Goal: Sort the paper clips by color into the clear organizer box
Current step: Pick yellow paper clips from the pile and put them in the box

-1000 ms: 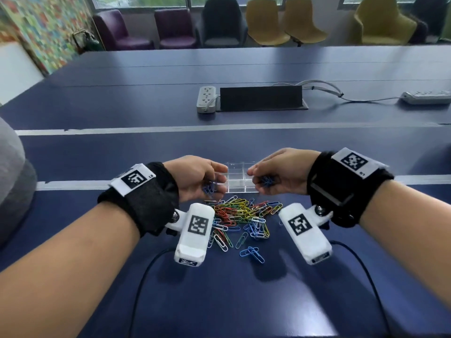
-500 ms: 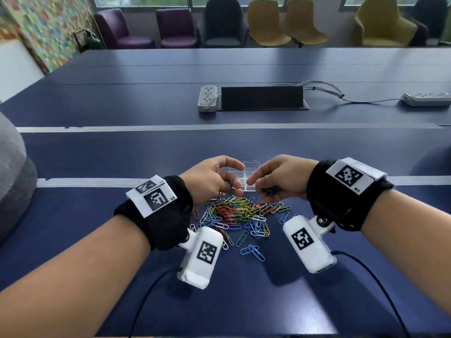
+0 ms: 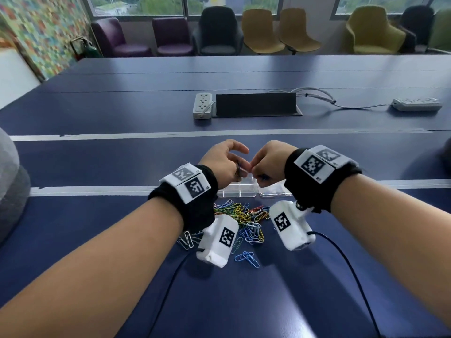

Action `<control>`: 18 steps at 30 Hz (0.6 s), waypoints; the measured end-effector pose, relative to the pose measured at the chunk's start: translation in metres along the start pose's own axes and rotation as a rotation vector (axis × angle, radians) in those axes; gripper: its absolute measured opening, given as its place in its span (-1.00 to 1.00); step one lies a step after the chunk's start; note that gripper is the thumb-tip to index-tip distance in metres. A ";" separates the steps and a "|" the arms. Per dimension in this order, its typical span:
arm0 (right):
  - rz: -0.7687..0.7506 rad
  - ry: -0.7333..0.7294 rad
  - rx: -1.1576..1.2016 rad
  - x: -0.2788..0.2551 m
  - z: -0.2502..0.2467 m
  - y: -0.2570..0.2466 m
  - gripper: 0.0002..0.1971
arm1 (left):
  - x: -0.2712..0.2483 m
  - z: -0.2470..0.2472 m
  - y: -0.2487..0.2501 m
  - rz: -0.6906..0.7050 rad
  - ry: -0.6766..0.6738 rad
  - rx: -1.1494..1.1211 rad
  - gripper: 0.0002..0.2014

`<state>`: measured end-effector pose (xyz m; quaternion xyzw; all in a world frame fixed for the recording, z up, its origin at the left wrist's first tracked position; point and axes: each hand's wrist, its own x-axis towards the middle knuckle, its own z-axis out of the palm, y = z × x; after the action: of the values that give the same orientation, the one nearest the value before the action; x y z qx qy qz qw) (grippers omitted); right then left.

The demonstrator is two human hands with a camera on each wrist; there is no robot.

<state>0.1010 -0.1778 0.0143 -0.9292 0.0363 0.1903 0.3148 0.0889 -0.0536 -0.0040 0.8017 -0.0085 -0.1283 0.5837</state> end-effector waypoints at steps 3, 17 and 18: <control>0.023 0.012 0.003 0.007 0.001 -0.003 -0.77 | 0.006 0.004 -0.001 0.014 0.049 0.190 -0.60; -0.025 0.048 -0.074 0.011 0.012 -0.006 -0.74 | 0.003 0.008 -0.014 0.106 0.153 0.401 -0.61; -0.029 0.049 -0.074 0.011 0.012 -0.006 -0.74 | 0.002 0.008 -0.014 0.108 0.156 0.396 -0.61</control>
<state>0.1085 -0.1649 0.0048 -0.9450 0.0233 0.1642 0.2819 0.0868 -0.0573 -0.0198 0.9065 -0.0314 -0.0303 0.4200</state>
